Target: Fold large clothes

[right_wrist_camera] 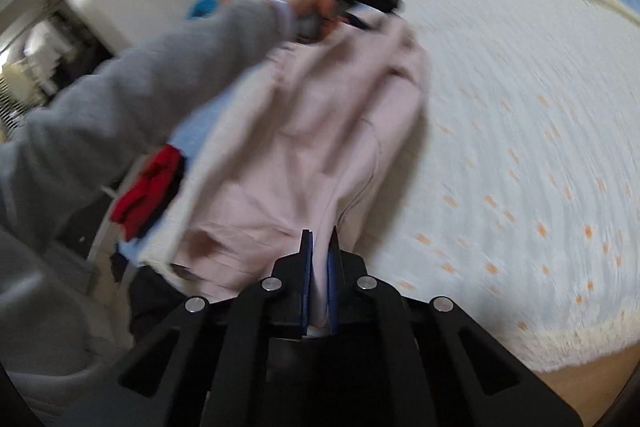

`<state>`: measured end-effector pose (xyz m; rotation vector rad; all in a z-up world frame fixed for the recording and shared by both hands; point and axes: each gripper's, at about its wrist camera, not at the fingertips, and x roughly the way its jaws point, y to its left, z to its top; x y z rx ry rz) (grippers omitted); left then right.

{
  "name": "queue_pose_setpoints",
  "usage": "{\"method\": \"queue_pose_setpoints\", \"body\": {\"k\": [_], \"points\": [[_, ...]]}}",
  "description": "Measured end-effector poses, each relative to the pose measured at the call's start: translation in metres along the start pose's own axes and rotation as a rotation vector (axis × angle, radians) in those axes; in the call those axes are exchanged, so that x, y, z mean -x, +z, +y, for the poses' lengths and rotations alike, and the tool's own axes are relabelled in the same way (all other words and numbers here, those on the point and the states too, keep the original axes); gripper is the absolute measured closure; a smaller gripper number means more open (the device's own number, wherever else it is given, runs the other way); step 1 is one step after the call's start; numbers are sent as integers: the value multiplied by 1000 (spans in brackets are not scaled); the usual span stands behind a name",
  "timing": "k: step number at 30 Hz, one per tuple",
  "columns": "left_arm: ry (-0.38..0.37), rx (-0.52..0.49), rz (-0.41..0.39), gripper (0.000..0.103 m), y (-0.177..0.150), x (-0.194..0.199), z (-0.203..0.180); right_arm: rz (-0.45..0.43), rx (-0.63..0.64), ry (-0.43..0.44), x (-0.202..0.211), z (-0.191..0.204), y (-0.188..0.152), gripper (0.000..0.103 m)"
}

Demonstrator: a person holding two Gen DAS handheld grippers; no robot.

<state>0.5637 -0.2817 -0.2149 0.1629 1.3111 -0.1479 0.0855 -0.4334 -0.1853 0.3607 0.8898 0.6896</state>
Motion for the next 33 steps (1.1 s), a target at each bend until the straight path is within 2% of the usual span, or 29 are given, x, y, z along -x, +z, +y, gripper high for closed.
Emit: {"method": "queue_pose_setpoints", "body": {"k": [1,3,5,6,8,9,10,12,15,19,20,23,24,25,27,29,33], "points": [[-39,21,-2,55,1,4,7,-9,48,30,3,17,6,96],[-93,56,-9,60,1,11,19,-6,114,102,4,43,14,96],[-143,94,-11,60,-1,18,33,19,191,127,-4,69,21,98],[-158,102,-10,55,-3,21,37,35,224,135,-10,79,24,98],[-181,74,-25,36,-10,34,34,63,255,144,-23,90,25,98],[-168,56,-35,19,-12,39,30,76,267,144,-28,94,24,98],[-145,32,-51,14,-12,46,23,86,266,145,-34,95,23,98],[-114,-39,-72,14,-11,54,4,98,248,132,-42,90,20,98],[-8,-116,-62,14,-6,49,-24,80,179,93,-33,74,11,96],[61,-140,-9,14,1,28,-48,39,79,16,-14,42,3,92],[81,-135,8,14,2,21,-51,37,52,-11,-9,32,0,87],[127,-124,51,14,5,0,-52,18,-29,-100,3,1,-8,60],[146,-117,64,14,5,-7,-52,14,-43,-119,5,-6,-10,54],[158,-107,69,14,3,-11,-51,15,-54,-126,4,-11,-10,53],[181,-79,81,14,2,-19,-48,27,-93,-134,2,-28,-12,43],[182,-65,77,14,1,-21,-47,33,-97,-126,-3,-33,-13,42],[214,-80,82,14,0,-19,-51,25,-165,-2,-6,-43,-9,42]]}}
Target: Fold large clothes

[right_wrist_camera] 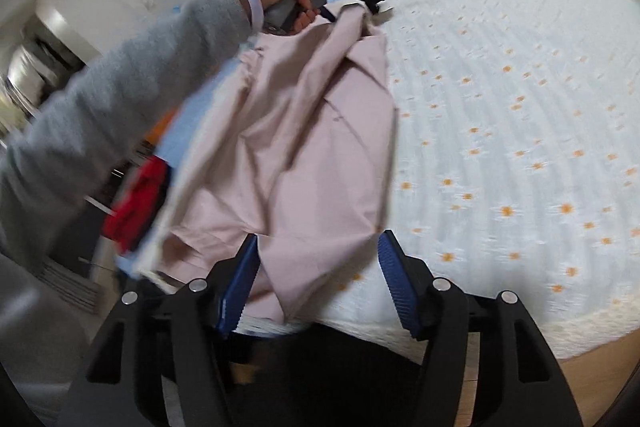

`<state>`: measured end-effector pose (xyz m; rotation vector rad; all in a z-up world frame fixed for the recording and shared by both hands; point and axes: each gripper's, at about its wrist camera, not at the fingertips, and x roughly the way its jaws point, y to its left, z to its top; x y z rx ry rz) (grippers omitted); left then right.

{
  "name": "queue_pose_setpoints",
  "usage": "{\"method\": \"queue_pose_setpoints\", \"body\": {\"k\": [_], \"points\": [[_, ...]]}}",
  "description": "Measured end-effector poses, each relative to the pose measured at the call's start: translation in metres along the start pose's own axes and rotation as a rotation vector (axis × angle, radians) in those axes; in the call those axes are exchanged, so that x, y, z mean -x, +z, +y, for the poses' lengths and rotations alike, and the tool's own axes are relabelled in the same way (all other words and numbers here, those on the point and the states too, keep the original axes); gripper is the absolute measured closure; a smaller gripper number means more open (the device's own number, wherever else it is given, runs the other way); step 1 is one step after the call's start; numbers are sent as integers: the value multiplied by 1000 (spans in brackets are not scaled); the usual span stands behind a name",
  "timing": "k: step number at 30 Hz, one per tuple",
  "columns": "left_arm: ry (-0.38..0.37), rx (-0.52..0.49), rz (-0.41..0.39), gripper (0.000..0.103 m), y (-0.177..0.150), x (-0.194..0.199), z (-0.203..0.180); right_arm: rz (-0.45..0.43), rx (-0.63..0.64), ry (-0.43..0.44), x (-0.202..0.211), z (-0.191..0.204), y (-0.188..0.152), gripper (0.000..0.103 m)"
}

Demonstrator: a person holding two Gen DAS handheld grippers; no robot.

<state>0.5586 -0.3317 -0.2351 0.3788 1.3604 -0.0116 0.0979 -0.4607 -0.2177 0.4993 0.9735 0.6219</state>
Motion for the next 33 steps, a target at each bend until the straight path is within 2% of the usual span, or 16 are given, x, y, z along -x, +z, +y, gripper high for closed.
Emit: {"method": "queue_pose_setpoints", "body": {"k": [2,4,7,10,12,14,15,17,18,19,20,21,23,26,31,33], "points": [[6,-7,7,16,-3,3,-1,-28,-33,84,9,-5,6,41],[22,-29,2,16,-8,7,-7,-68,-52,103,19,-8,12,38],[35,-34,4,16,-13,7,-7,-93,-78,31,24,-17,19,33],[37,-36,8,15,-15,6,-6,-7,-60,-55,2,-20,21,33],[40,-35,8,17,-17,7,-6,53,-48,-33,-14,-18,18,45],[52,-52,3,20,-18,9,-7,110,7,-34,-29,-10,15,49],[62,-63,2,23,-18,10,-8,131,39,-38,-36,-4,11,59],[62,-71,2,32,-20,13,-10,184,98,-66,-54,7,7,71],[65,-69,-1,47,-20,15,-10,191,124,-83,-61,11,6,81],[76,-71,-6,62,-21,18,-9,190,128,-75,-62,12,6,86],[73,-77,-10,64,-21,19,-7,181,119,-51,-61,14,8,92],[60,-79,-13,68,-21,21,-4,169,127,-48,-57,17,11,94],[12,-72,-5,74,-21,24,6,130,157,-35,-46,29,15,95],[-107,-24,8,81,-20,30,30,103,232,-26,-33,55,19,95],[-399,60,-45,85,-25,56,88,119,381,-8,-32,106,22,95],[-547,112,-81,86,-31,65,123,140,442,-15,-38,124,20,95]]}}
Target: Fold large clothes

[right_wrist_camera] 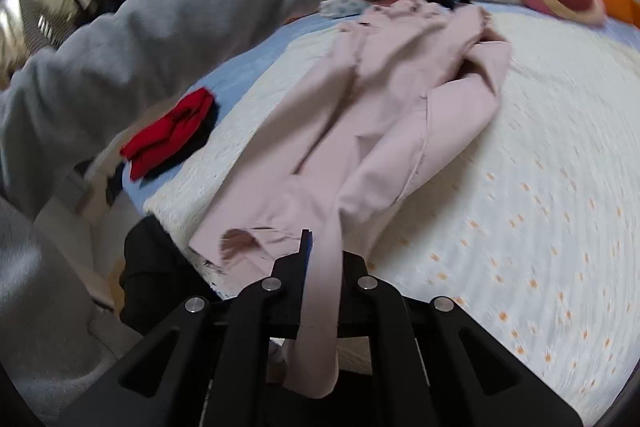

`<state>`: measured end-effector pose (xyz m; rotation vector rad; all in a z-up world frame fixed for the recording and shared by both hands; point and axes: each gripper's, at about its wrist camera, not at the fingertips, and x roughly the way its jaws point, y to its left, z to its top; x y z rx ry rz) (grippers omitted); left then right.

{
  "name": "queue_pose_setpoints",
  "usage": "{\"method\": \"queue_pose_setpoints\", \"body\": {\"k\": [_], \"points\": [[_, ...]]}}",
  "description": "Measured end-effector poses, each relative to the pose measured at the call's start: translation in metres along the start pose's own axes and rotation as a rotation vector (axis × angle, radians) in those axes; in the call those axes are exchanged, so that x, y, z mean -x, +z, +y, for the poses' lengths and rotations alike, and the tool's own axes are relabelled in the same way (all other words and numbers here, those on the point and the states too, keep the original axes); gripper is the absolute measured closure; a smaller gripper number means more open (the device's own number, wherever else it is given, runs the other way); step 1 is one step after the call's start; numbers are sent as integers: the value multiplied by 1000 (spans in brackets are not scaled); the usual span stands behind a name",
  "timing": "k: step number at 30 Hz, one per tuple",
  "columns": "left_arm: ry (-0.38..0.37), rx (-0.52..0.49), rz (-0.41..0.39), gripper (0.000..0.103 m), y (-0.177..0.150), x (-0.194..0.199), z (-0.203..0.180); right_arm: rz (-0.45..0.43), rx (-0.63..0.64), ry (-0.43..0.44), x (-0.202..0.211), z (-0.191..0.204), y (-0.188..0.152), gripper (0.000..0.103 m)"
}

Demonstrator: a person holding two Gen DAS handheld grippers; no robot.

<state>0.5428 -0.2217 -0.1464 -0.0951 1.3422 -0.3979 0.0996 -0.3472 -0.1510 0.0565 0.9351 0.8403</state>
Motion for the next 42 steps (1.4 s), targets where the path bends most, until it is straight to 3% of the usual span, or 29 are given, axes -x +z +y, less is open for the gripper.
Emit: {"method": "queue_pose_setpoints", "body": {"k": [2,5,11,13,14,17,18,19,21,22,25,28,30,32,35,36,37,38,40,42], "points": [[-102,51,-51,90,-2,22,29,36,75,-26,-9,20,8,95],[-171,141,-139,92,-11,48,84,94,169,-70,-28,47,16,95],[-232,184,-178,92,-39,55,148,169,273,-98,-63,80,24,95],[-230,141,-163,75,-46,55,137,183,272,-103,-72,83,24,94],[-219,107,-152,73,-44,56,129,188,273,-109,-76,87,25,94],[-161,-26,-137,66,-40,60,77,194,270,-113,-84,95,25,94],[-136,-69,-134,51,-38,60,57,194,269,-112,-85,96,25,94],[-76,-132,-124,39,-36,58,29,194,267,-107,-84,93,25,94],[86,-239,-90,38,-32,45,-15,190,262,-103,-83,91,26,93],[195,-301,-49,38,-30,30,-39,188,261,-100,-83,90,26,94],[414,-391,71,38,-24,-14,-75,181,252,-88,-84,88,25,94],[579,-444,142,27,-21,-50,-93,171,247,-81,-87,87,22,93],[742,-498,203,27,-24,-75,-96,166,240,-72,-88,85,19,93],[857,-562,261,26,-36,-92,-95,165,233,-60,-90,83,17,94],[960,-674,277,27,-53,-104,-101,169,229,-38,-94,80,16,94],[981,-687,258,31,-54,-103,-102,170,231,-38,-95,80,15,94],[1004,-705,207,45,-53,-97,-103,170,235,-39,-95,80,16,94],[986,-697,180,51,-51,-90,-103,170,240,-42,-94,80,16,94],[876,-634,150,74,-41,-69,-96,170,239,-47,-90,79,17,94],[762,-567,116,77,-27,-45,-84,168,240,-59,-84,76,18,94]]}}
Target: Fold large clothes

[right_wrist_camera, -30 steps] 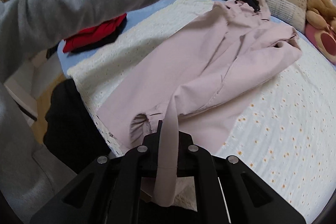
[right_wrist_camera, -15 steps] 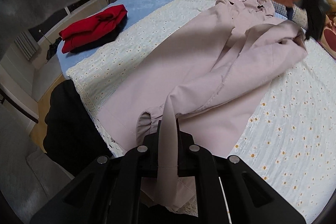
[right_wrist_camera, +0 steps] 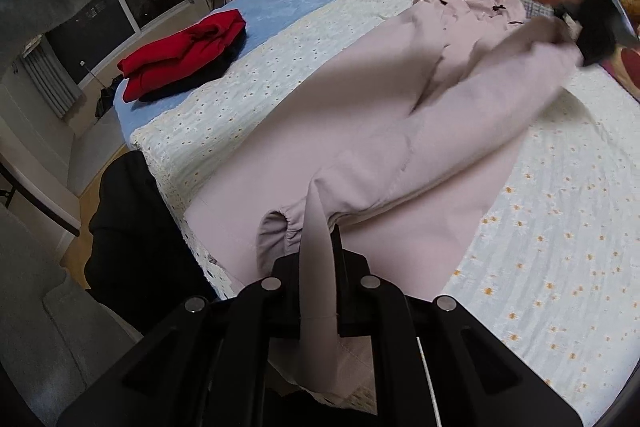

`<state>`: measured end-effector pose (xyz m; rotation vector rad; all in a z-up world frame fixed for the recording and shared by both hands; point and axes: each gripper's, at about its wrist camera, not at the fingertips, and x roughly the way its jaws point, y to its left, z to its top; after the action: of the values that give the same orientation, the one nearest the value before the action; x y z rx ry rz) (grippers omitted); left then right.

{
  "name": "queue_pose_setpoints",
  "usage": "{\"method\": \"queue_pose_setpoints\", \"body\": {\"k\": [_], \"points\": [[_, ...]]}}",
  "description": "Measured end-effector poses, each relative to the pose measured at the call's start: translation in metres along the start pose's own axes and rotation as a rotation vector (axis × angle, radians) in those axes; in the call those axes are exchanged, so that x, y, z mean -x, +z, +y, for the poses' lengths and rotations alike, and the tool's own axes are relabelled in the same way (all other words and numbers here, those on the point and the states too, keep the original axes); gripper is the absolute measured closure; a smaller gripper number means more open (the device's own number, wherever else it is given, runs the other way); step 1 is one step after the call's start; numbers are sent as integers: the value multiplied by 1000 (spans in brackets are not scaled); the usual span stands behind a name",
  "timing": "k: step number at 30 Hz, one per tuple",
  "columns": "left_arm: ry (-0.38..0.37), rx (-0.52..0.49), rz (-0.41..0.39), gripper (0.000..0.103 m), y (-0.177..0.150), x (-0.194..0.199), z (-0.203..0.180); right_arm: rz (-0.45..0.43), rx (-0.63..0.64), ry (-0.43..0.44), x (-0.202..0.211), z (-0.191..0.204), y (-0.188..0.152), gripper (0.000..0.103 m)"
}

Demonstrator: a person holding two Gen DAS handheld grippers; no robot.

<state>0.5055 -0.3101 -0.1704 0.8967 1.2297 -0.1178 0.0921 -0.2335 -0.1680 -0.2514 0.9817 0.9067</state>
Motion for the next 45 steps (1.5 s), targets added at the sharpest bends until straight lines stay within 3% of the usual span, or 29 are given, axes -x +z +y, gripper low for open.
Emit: {"method": "queue_pose_setpoints", "body": {"k": [6,9,11,13,16,17,18,19,20,21,24,25,29,32,36,38,39,40,42,45], "points": [[-563,305,-169,82,-45,-10,116,27,37,-87,20,2,-6,95],[-738,480,-301,95,-82,-30,163,58,76,-166,17,15,-9,95],[-820,609,-364,95,-106,-54,190,87,109,-230,9,25,-9,95],[-847,705,-352,95,-125,-85,205,96,128,-271,0,36,-7,95],[-892,691,-375,97,-143,-106,198,105,141,-281,-14,45,0,95],[-899,665,-397,94,-146,-101,193,107,139,-275,-17,47,0,95],[-907,645,-402,81,-146,-99,192,112,142,-268,-22,50,2,95],[-886,602,-402,65,-144,-86,184,117,146,-265,-26,50,3,95],[-826,552,-396,58,-141,-71,174,125,156,-263,-30,53,5,95],[-731,470,-369,43,-133,-50,158,131,165,-262,-34,55,6,95],[-536,304,-329,33,-117,-2,112,138,177,-254,-38,54,9,94],[-495,276,-318,24,-115,13,101,138,178,-251,-39,55,9,94],[-304,209,-266,21,-89,56,47,133,178,-232,-44,53,11,94],[-167,135,-236,21,-67,67,10,125,179,-220,-45,53,11,94],[53,-9,-152,21,-49,43,-34,99,154,-207,-41,49,10,94],[28,-8,-112,22,-47,32,-37,87,142,-206,-39,49,8,94],[-9,7,-103,30,-48,28,-35,83,141,-207,-37,48,7,94],[-45,18,-103,48,-48,26,-33,79,140,-208,-36,48,6,94],[-152,66,-94,65,-51,25,-19,69,132,-205,-30,45,3,94],[-270,129,-108,75,-56,26,6,63,123,-206,-19,39,0,94]]}}
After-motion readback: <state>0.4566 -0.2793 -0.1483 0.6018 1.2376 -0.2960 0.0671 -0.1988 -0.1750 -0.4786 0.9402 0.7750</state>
